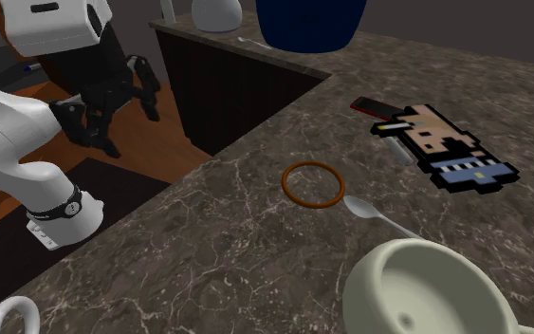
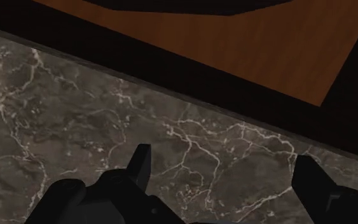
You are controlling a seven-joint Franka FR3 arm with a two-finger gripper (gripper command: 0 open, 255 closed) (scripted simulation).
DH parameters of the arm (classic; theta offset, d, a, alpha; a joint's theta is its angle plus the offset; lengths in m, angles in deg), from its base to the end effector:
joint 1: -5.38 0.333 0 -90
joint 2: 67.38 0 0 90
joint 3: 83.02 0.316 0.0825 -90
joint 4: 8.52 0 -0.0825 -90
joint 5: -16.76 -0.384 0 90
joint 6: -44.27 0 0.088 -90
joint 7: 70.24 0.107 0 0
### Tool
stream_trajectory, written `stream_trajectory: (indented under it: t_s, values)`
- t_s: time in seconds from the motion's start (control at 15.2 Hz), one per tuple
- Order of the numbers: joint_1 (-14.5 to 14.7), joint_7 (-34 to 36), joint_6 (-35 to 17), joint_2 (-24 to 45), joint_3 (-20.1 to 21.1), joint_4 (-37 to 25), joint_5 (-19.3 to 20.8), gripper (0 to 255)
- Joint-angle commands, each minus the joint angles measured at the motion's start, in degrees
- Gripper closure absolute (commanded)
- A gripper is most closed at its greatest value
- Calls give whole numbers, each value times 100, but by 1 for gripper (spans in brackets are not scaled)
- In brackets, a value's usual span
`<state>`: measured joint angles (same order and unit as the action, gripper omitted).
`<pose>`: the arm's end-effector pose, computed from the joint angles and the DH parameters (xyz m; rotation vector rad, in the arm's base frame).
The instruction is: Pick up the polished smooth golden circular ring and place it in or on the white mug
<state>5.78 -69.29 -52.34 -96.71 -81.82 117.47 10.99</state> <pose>0.3957 0.0222 0.5796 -3.0519 0.0046 0.0042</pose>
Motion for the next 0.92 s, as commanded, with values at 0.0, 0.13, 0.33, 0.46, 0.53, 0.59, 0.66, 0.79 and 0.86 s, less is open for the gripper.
stream_trajectory:
  t_s: [0.0,0.13,0.33,0.46,0.53,0.59,0.66,0.79,0.86]
  values:
    - [18,134,-217,433,110,-224,16,0]
    - [26,254,-372,870,199,-509,59,0]
    - [40,442,-550,1535,318,-996,153,0]
    - [54,573,-631,1985,387,-1360,235,0]
    - [63,638,-660,2213,418,-1555,281,0]
    - [75,705,-682,2442,445,-1758,330,0]
    - [88,771,-695,2673,471,-1971,382,0]
    - [122,901,-696,3142,511,-2427,493,0]
    - [143,964,-684,3380,526,-2671,551,0]
